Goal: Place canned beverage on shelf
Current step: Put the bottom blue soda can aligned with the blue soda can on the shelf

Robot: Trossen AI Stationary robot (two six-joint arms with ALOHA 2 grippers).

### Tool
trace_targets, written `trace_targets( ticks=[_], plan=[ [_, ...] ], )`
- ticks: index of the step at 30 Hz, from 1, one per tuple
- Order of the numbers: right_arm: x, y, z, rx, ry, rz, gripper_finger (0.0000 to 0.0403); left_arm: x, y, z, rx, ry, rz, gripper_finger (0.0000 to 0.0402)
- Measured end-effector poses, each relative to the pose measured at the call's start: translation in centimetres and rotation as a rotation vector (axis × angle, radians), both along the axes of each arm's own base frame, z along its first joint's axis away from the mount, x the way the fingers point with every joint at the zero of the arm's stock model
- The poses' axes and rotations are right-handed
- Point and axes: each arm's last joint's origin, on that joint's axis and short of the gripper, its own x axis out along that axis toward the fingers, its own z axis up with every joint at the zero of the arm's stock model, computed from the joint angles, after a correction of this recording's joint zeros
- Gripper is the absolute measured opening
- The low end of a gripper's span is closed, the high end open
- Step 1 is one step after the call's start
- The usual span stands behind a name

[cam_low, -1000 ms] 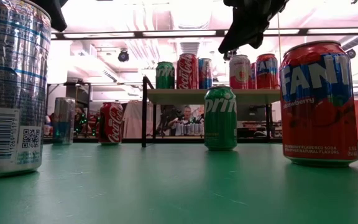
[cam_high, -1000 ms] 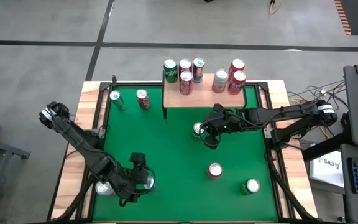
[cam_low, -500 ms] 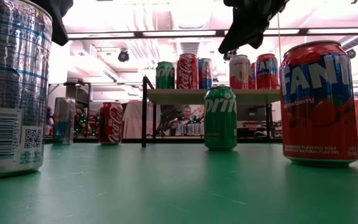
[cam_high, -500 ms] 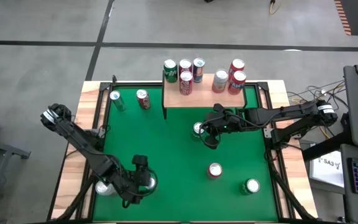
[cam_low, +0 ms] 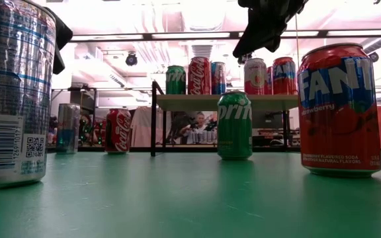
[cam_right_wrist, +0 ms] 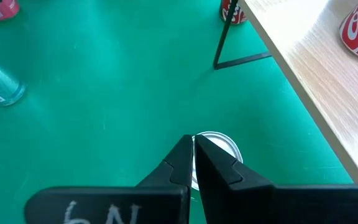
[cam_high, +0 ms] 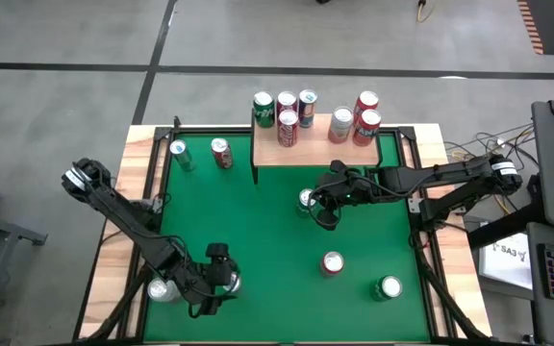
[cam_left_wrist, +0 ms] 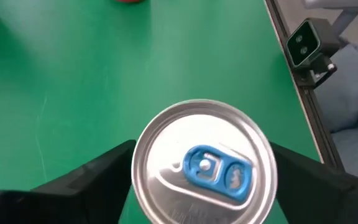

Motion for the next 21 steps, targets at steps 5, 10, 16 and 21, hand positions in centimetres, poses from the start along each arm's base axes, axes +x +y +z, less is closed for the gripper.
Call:
trace_targets(
  ticks=[5, 10, 16, 21],
  plan=[
    [0.0, 0.2, 0.0, -0.003, 0.002, 0.009, 0.0009, -0.2, 0.4, 0.6, 0.010, -0.020, 0.018, 0.0229],
    [0.0, 1.1, 0.1, -0.027, -0.003, 0.062, 0.0009, -0.2, 1.9, 2.1, 0.025, -0.064, 0.061, 0.0217],
    [0.2, 2.1, 0.4, -0.046, -0.040, 0.106, 0.0009, 0.0, 5.1, 4.7, 0.030, -0.146, 0.130, 0.0217],
    [0.8, 2.8, 0.9, -0.076, -0.119, 0.153, 0.0009, 0.0, 9.0, 7.4, 0.070, -0.246, 0.211, 0.0217]
  ],
)
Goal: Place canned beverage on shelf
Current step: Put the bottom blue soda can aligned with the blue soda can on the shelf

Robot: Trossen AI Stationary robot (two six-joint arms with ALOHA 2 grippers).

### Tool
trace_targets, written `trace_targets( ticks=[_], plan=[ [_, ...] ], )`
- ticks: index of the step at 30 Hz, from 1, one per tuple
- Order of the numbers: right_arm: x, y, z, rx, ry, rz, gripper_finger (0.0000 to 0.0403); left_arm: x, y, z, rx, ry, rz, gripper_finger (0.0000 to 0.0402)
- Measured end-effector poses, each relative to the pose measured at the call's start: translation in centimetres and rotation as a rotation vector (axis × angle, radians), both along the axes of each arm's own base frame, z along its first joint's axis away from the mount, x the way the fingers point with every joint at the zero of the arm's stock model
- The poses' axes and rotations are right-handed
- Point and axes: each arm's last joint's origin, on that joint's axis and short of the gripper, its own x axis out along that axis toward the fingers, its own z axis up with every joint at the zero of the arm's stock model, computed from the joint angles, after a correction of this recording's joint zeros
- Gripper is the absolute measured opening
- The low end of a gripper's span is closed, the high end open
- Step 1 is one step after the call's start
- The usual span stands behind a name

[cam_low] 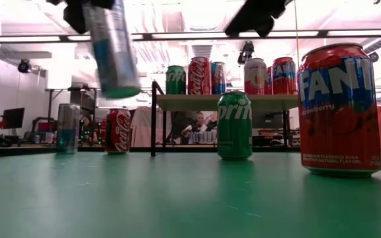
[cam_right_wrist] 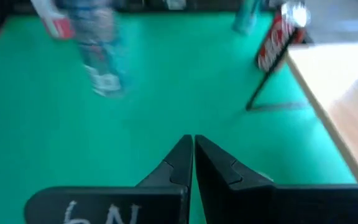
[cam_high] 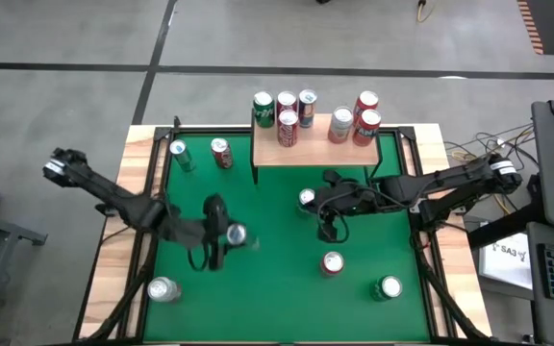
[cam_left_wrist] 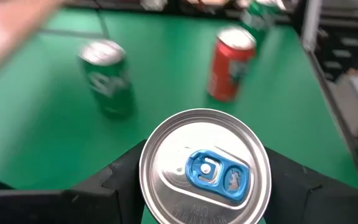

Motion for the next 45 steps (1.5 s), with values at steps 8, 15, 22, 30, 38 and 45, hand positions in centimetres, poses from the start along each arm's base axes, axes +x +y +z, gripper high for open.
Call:
trace_targets(
  ticks=[8, 15, 22, 30, 38, 45],
  plan=[
    [2.6, 0.1, -0.3, -0.103, -0.138, 0.001, 0.0030, -0.5, 5.0, 2.5, 0.079, -0.092, 0.102, 0.0217],
    [5.5, -0.5, 0.2, -0.113, -0.171, -0.030, 0.0131, -0.8, 6.5, 3.3, 0.109, -0.133, 0.147, 0.0217],
    [9.1, -0.6, 0.9, -0.158, -0.170, -0.018, 0.0258, -0.6, 7.2, 3.9, 0.103, -0.187, 0.179, 0.0217],
    [12.1, -1.1, 1.2, -0.175, -0.135, -0.084, 0.0342, -0.3, 7.2, 5.0, 0.119, -0.213, 0.172, 0.0217],
    [12.9, -2.3, 0.5, -0.170, -0.124, -0.128, 0.0331, -0.2, 7.2, 5.7, 0.146, -0.226, 0.165, 0.0217],
    [12.9, -2.5, 0.5, -0.179, -0.126, -0.127, 0.0221, -0.1, 7.2, 5.8, 0.183, -0.236, 0.153, 0.0255]
  ],
)
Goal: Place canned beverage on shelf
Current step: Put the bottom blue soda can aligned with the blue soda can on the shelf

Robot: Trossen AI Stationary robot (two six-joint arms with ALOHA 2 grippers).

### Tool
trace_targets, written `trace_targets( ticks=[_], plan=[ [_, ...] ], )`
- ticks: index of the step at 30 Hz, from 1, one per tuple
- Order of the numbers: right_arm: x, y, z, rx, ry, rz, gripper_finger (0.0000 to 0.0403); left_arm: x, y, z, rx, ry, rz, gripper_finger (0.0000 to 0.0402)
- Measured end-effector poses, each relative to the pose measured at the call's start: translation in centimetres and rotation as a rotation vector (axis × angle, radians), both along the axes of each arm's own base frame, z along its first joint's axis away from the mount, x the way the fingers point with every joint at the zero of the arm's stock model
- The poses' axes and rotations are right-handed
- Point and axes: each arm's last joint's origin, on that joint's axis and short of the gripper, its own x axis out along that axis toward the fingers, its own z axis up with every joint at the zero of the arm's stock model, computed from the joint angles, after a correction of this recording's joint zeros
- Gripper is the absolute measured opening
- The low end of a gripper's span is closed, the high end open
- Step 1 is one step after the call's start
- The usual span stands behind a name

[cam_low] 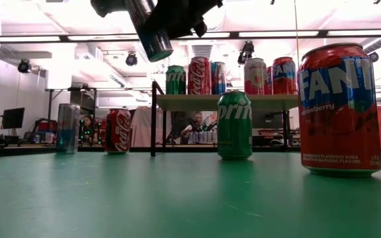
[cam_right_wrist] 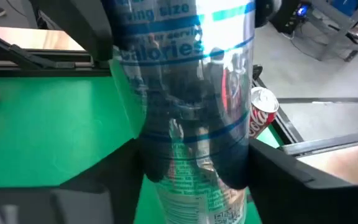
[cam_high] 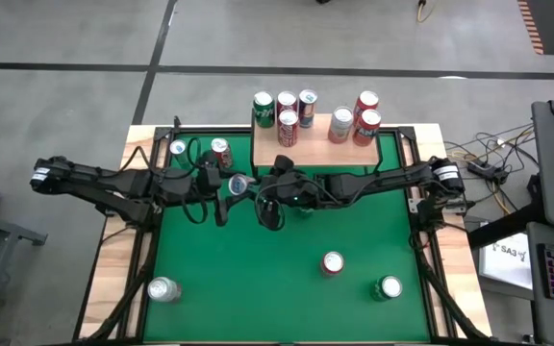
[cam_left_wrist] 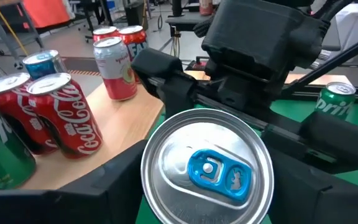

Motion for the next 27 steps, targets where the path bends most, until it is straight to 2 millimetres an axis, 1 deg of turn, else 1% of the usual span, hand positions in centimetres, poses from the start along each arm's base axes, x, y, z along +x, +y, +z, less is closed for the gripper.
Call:
trace_targets(
  ticks=[1, 4, 8, 13, 16, 19, 21, 23, 27],
  plan=[
    [0.0, 0.0, 0.0, -0.005, 0.002, 0.001, 0.0210, 0.0, 0.0, 0.1, 0.005, -0.004, -0.002, 0.0262],
    [-0.2, 0.0, 0.0, -0.013, 0.019, 0.000, 0.0209, 0.0, 0.0, 0.3, 0.035, -0.015, -0.016, 0.0274],
    [-1.1, -0.1, 0.2, -0.014, 0.087, -0.005, 0.0209, -0.3, 0.0, 0.9, 0.106, -0.042, -0.040, 0.0278],
    [-3.6, -0.4, 1.9, -0.005, 0.112, -0.060, 0.0209, -0.5, -0.1, 1.3, 0.225, -0.043, -0.106, 0.0280],
    [-5.5, -0.6, 2.3, 0.012, 0.103, -0.098, 0.0209, -0.5, -0.2, 1.6, 0.301, -0.045, -0.162, 0.0278],
    [-7.5, -0.7, 2.5, 0.041, 0.020, -0.125, 0.0209, -0.4, -0.3, 1.8, 0.337, -0.072, -0.238, 0.0274],
    [-8.6, -0.9, 2.2, 0.050, -0.064, -0.126, 0.0209, -0.3, -0.2, 1.8, 0.356, -0.088, -0.291, 0.0270],
    [-9.6, -0.9, 1.5, 0.048, -0.139, -0.120, 0.0209, -0.2, 0.0, 1.6, 0.373, -0.111, -0.323, 0.0267],
    [-11.0, -0.9, -0.4, 0.009, -0.285, -0.062, 0.0209, 0.2, 0.9, 0.9, 0.386, -0.216, -0.336, 0.0261]
  ],
)
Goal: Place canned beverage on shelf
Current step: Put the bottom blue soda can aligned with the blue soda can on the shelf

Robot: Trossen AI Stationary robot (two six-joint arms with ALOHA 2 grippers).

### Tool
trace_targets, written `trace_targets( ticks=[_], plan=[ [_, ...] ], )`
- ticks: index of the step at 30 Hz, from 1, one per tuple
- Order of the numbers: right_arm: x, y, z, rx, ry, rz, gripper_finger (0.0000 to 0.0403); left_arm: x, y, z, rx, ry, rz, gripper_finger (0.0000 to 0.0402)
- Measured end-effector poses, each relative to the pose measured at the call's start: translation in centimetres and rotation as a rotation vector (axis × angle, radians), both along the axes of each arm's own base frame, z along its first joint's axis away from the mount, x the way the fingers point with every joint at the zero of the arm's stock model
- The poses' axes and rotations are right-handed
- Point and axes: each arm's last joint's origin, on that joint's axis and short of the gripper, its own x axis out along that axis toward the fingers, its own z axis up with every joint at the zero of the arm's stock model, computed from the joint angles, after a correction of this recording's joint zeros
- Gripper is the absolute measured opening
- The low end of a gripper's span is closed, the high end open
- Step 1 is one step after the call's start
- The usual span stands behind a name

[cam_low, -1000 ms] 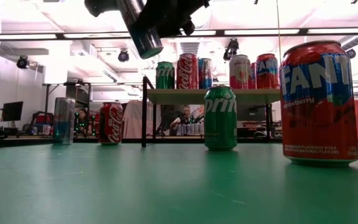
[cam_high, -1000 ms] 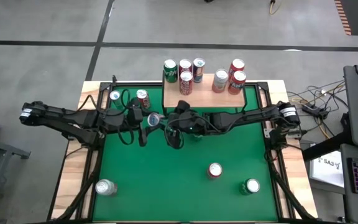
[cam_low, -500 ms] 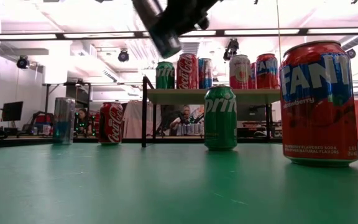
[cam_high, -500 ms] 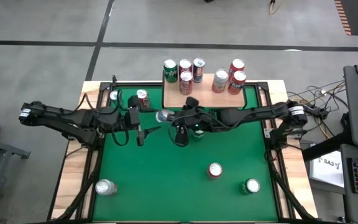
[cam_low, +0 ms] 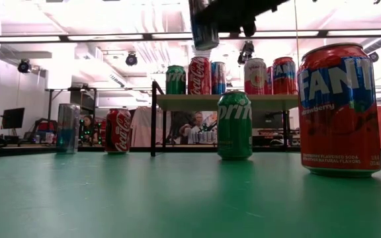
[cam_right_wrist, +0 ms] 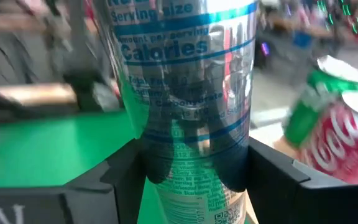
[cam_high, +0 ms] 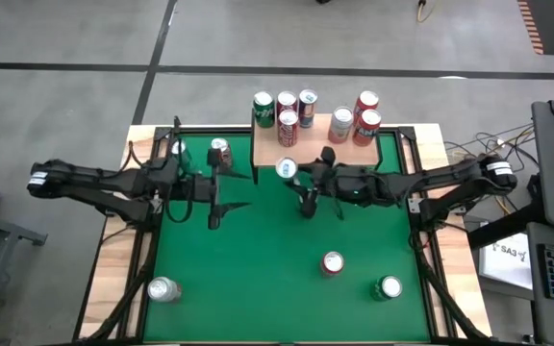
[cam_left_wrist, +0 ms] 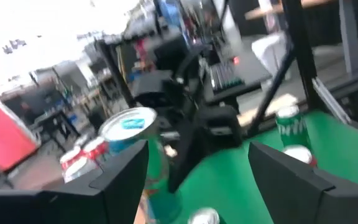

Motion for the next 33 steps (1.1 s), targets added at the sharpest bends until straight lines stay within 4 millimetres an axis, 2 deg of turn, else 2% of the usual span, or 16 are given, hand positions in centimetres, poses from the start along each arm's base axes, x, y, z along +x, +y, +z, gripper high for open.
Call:
trace_targets(
  ticks=[6, 11, 15, 20, 25, 33],
  plan=[
    [-0.7, 0.3, -0.5, -0.048, -0.238, 0.117, 0.0209, 1.0, 1.0, -2.5, -0.038, -0.152, 0.021, 0.0261],
    [-0.8, 0.3, -0.2, -0.089, -0.276, 0.138, 0.0209, 2.2, 1.2, -4.1, -0.067, -0.243, 0.028, 0.0261],
    [-0.8, 0.3, -0.2, -0.104, -0.268, 0.139, 0.0209, 3.3, 2.1, -4.4, -0.132, -0.301, 0.047, 0.0261],
    [-0.8, 0.3, -0.3, -0.104, -0.265, 0.139, 0.0209, 5.5, 3.1, -4.6, -0.179, -0.283, 0.075, 0.0261],
    [-0.8, 0.3, -0.4, -0.103, -0.254, 0.140, 0.0209, 7.2, 3.1, -4.7, -0.169, -0.258, 0.007, 0.0261],
    [-0.8, 0.3, -0.5, -0.103, -0.238, 0.140, 0.0209, 8.9, 3.3, -4.4, -0.177, -0.248, 0.007, 0.0261]
  ],
)
